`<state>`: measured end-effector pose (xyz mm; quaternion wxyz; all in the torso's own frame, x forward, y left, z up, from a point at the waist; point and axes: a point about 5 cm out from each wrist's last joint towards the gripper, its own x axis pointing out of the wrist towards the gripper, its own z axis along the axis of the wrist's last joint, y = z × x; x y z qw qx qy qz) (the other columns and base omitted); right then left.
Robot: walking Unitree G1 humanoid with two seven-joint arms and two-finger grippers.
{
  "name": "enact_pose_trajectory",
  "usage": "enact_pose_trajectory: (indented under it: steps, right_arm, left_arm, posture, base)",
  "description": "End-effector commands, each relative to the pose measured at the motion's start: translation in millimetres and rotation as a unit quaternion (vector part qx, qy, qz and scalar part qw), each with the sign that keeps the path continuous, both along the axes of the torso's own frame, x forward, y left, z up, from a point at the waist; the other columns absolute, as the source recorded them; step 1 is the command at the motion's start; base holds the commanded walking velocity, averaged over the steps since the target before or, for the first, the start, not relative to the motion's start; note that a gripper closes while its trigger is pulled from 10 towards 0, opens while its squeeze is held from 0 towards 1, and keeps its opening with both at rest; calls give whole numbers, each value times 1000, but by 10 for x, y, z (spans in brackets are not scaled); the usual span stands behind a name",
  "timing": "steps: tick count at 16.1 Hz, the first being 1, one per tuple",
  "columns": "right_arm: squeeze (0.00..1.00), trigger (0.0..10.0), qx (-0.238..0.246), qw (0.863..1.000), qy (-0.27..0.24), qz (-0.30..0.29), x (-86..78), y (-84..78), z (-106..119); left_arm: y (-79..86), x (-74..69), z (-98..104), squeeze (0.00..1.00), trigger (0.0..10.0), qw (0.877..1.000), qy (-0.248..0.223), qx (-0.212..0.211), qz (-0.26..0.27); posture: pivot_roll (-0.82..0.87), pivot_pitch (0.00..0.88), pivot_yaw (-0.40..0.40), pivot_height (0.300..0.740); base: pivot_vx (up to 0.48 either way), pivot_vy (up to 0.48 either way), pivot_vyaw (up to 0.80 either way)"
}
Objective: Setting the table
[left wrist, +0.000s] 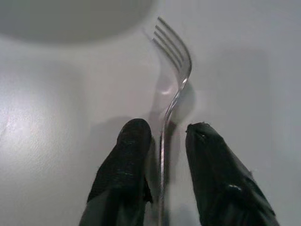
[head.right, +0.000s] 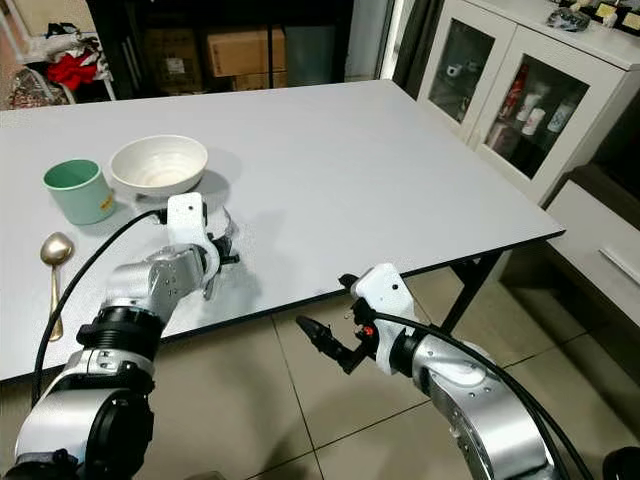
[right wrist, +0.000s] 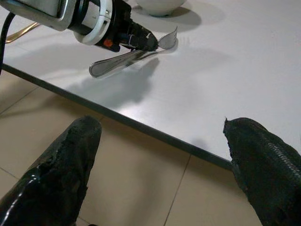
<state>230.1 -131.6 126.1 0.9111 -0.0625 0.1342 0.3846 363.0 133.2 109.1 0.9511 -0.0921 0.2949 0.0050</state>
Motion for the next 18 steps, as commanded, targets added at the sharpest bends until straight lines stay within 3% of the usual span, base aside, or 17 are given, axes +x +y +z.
enact_pose_trajectory:
  steps: [1, 9, 10, 11, 12, 14, 17, 18]
  right_arm:
    - [0, 10000, -5, 1000, -7, -7, 35, -37, 23]
    - [0, 10000, -1, 1000, -15, -10, 83, -37, 38]
    - [0, 10000, 0, 1000, -16, -11, 92, -26, 33]
    - [0, 10000, 5, 1000, -21, -20, 109, -17, 34]
    - [0, 10000, 5, 999, -25, -25, 119, -15, 35]
    - [0, 10000, 7, 997, -44, -70, 179, -34, 52]
    - [0, 10000, 14, 987, -68, -148, 223, -73, 60]
    - [0, 10000, 13, 982, -76, -171, 223, -91, 58]
  left_arm:
    - [-49, 40, 71, 1000, 10000, 1000, -3, -6, -3]
    - [-161, 72, 169, 1000, 10000, 999, -13, -23, -43]
    - [-183, 85, 213, 1000, 10000, 997, -31, -29, -59]
    - [-210, 119, 399, 761, 10000, 991, -94, -39, -87]
    - [-200, 129, 496, 655, 10000, 987, -126, -33, -97]
    - [-57, 94, 691, 282, 10000, 973, -203, 21, -111]
    - [185, -73, 828, 0, 10000, 945, -282, 107, -129]
    - [239, -135, 833, 0, 10000, 939, -293, 125, -131]
  posture:
    - [-13, 0, -13, 740]
    - [-10, 0, 5, 740]
    - [-3, 0, 12, 740]
    - [4, 0, 21, 740]
    - [4, 0, 21, 740]
    - [-1, 0, 31, 740]
    - [-3, 0, 23, 740]
    - [-4, 0, 21, 740]
  base:
    - [0, 0, 0]
    - [0, 0, 0]
    - [0, 0, 0]
    - [0, 0, 0]
    - [0, 0, 0]
    - [0, 0, 0]
    - [0, 0, 0]
    - [0, 0, 0]
